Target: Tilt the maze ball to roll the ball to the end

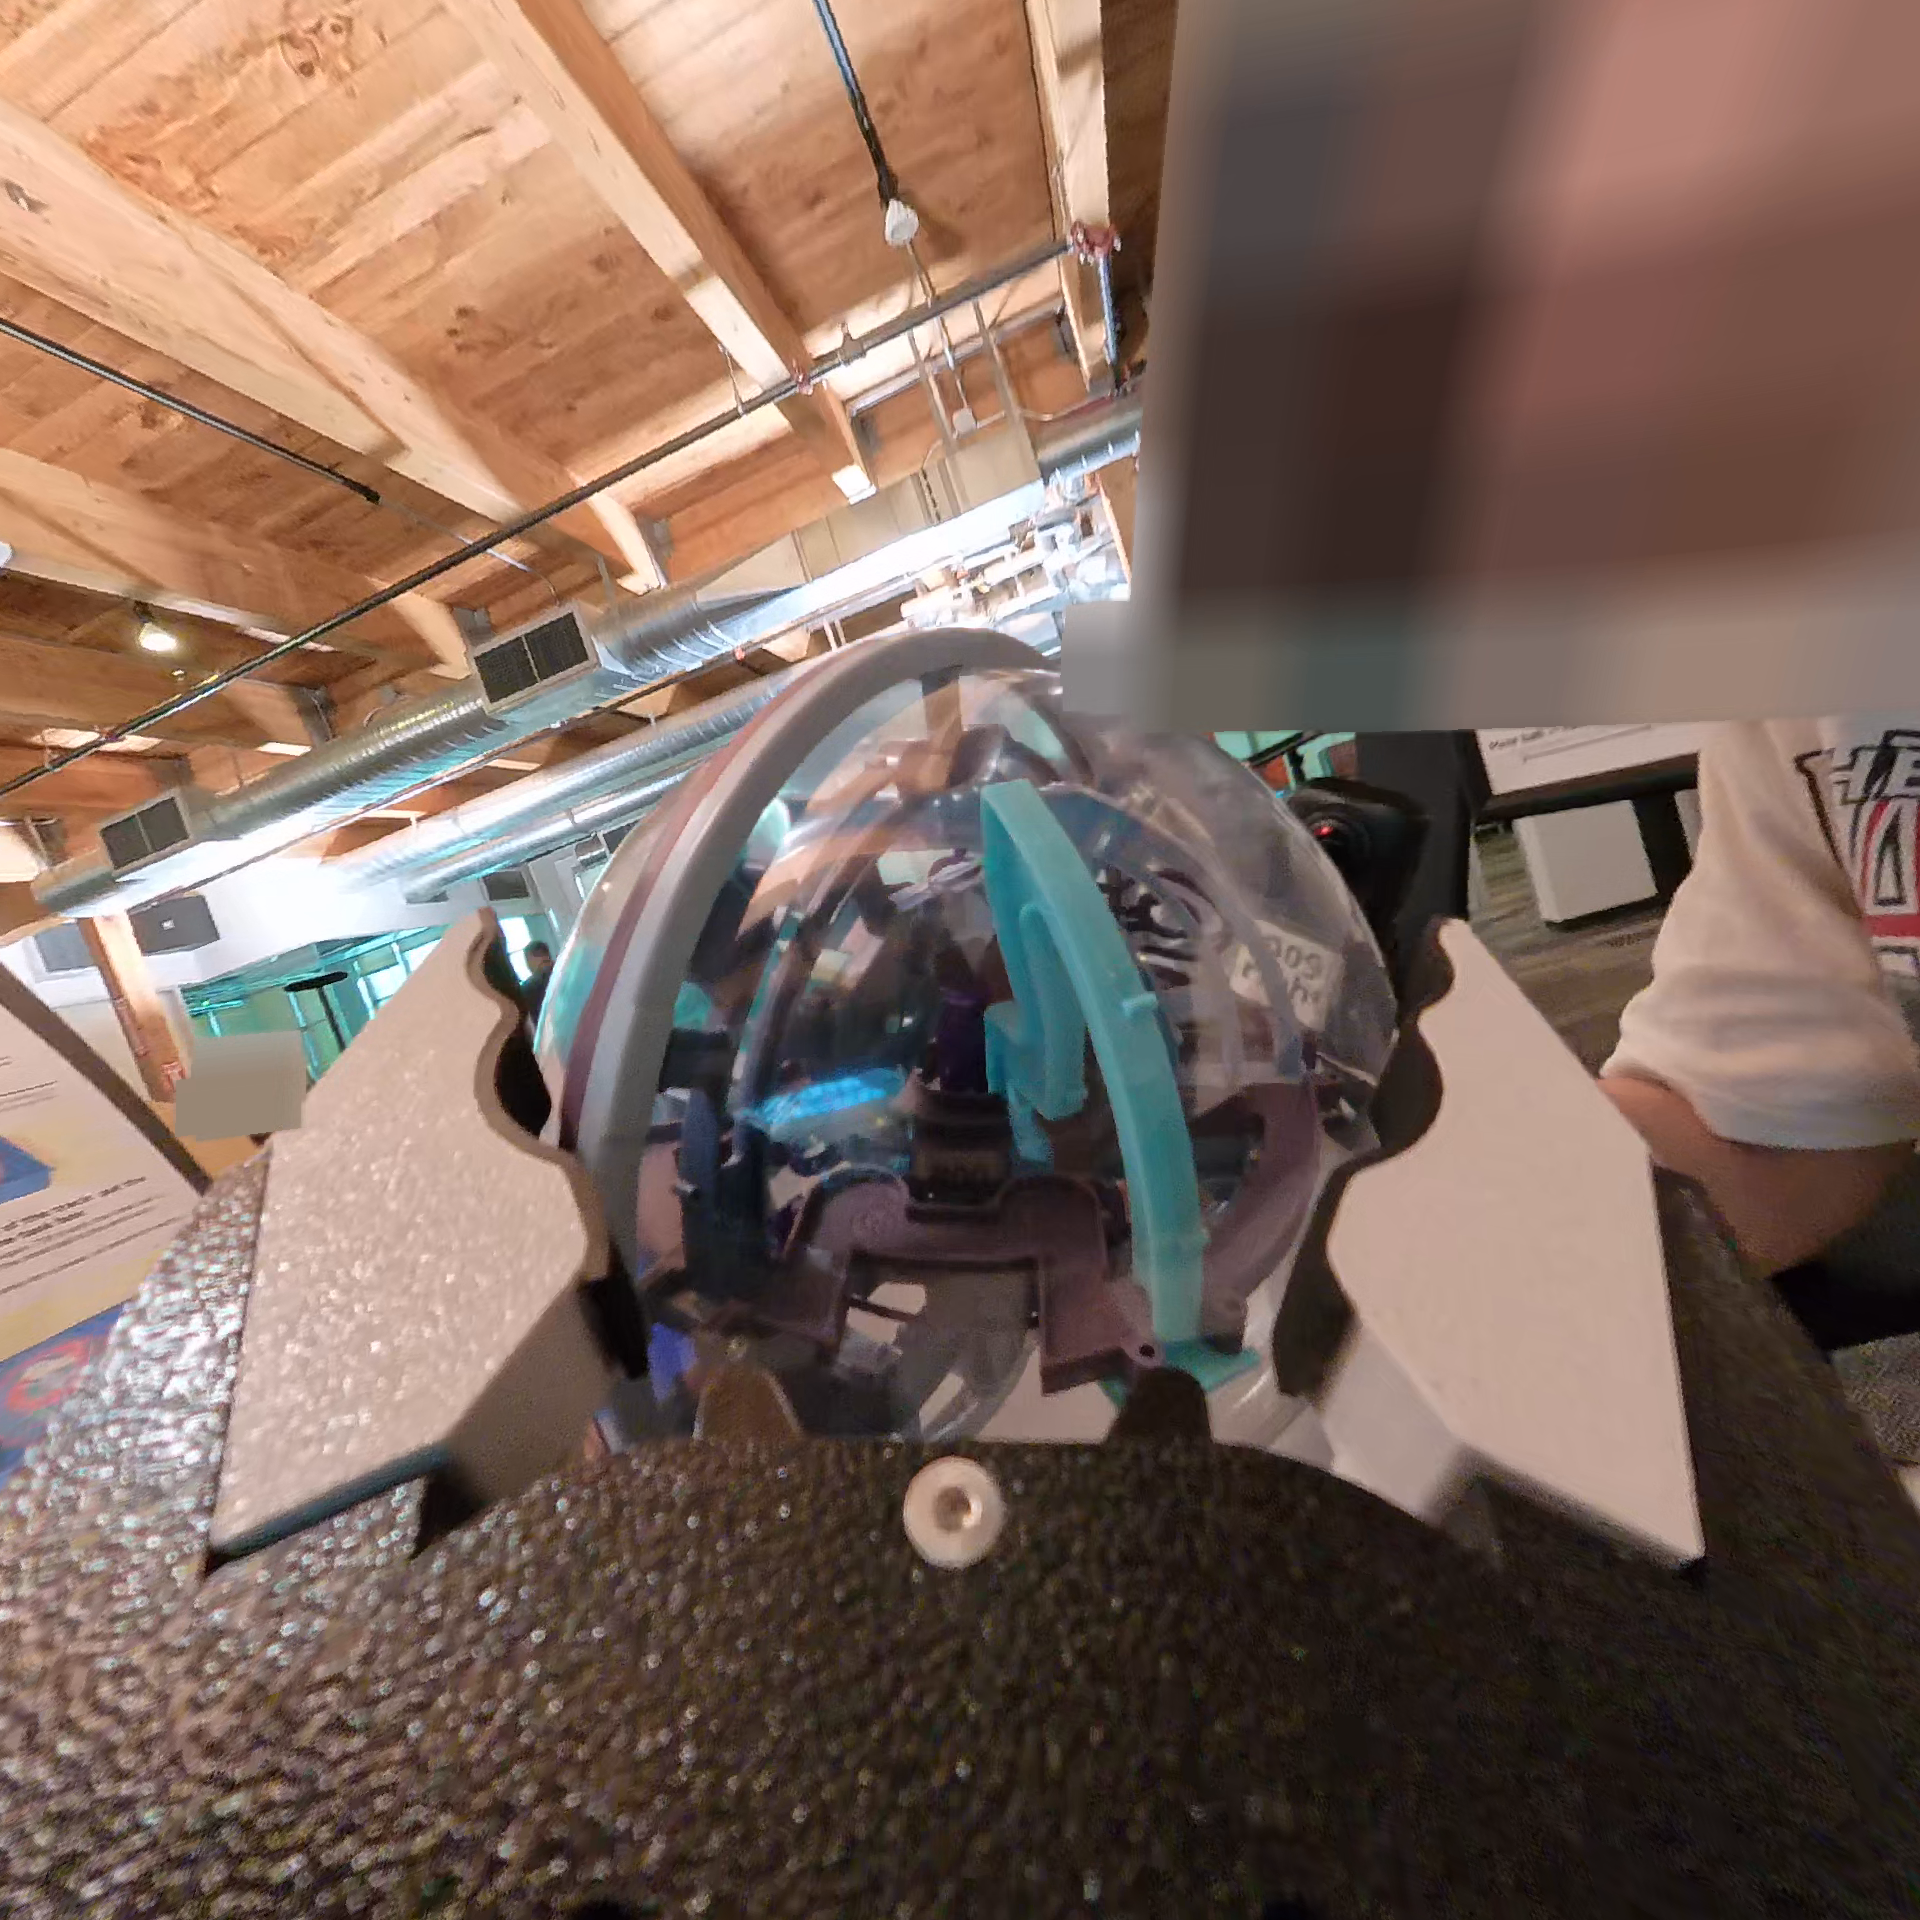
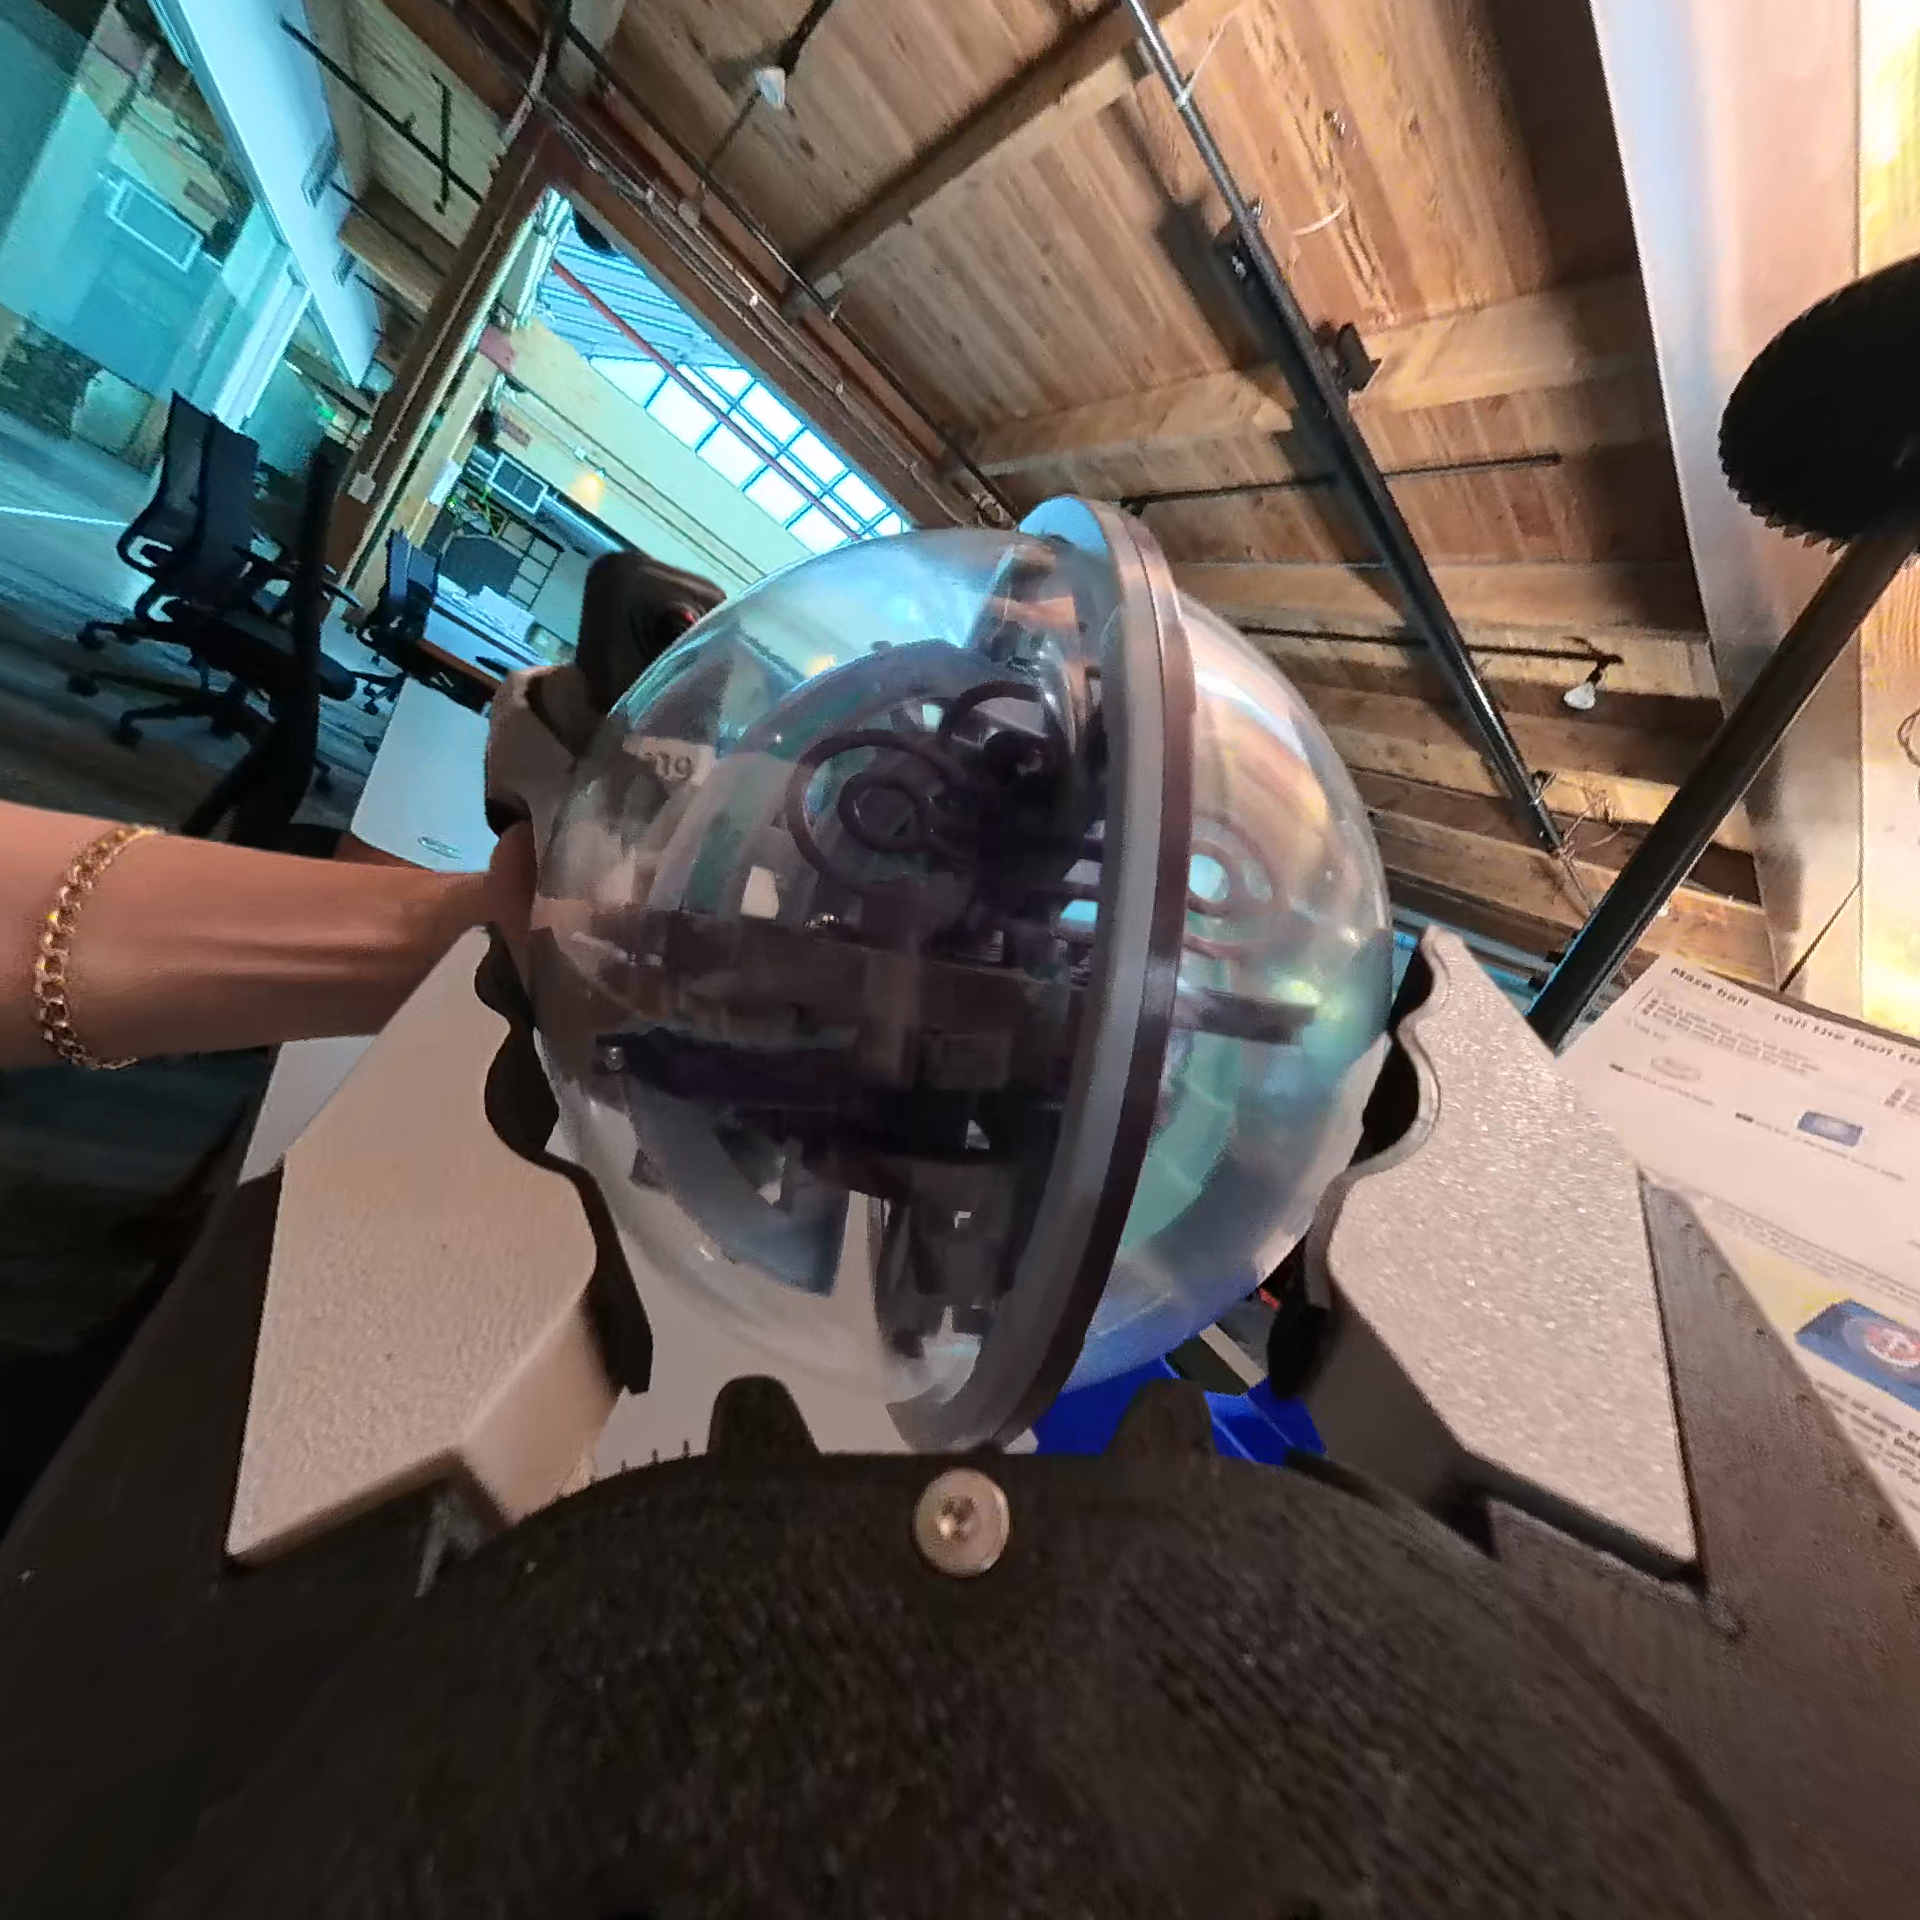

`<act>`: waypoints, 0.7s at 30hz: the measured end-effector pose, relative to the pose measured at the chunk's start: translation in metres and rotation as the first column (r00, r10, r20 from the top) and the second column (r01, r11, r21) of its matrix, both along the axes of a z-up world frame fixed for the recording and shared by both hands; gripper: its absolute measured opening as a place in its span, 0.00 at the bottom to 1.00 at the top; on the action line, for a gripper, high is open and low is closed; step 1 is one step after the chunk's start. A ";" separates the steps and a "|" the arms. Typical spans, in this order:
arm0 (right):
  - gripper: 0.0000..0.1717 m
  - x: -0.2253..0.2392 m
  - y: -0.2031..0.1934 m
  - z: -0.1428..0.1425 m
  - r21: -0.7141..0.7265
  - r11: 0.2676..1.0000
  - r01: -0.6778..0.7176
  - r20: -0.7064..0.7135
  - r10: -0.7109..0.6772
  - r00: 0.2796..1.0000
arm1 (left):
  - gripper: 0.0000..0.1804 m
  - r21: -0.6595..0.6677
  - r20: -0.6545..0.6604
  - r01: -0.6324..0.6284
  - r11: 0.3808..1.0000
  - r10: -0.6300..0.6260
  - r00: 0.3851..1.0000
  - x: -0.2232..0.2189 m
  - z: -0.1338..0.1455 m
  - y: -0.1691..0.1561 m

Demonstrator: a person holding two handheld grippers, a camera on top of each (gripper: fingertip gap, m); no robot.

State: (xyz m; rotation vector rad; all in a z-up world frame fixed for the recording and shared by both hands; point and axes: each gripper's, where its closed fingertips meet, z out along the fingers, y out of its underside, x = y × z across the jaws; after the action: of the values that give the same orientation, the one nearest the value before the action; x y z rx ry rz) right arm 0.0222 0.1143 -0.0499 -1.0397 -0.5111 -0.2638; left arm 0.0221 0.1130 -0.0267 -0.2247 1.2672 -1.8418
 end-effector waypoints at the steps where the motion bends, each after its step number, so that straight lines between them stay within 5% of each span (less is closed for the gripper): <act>1: 0.91 -0.002 -0.001 0.002 0.009 1.000 0.000 0.004 0.000 1.000 | 0.87 -0.010 0.005 0.011 1.000 -0.011 1.000 -0.001 0.001 0.000; 21: 0.91 -0.028 -0.019 0.025 0.112 0.994 0.016 0.131 -0.031 0.991 | 0.87 -0.034 0.100 0.159 0.987 -0.155 0.983 -0.025 0.019 -0.013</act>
State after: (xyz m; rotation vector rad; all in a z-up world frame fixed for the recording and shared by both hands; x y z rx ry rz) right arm -0.0061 0.0955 -0.0246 -0.9246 -0.5978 -0.3804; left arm -0.0031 0.0998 -0.0074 -0.0582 1.2091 -1.9904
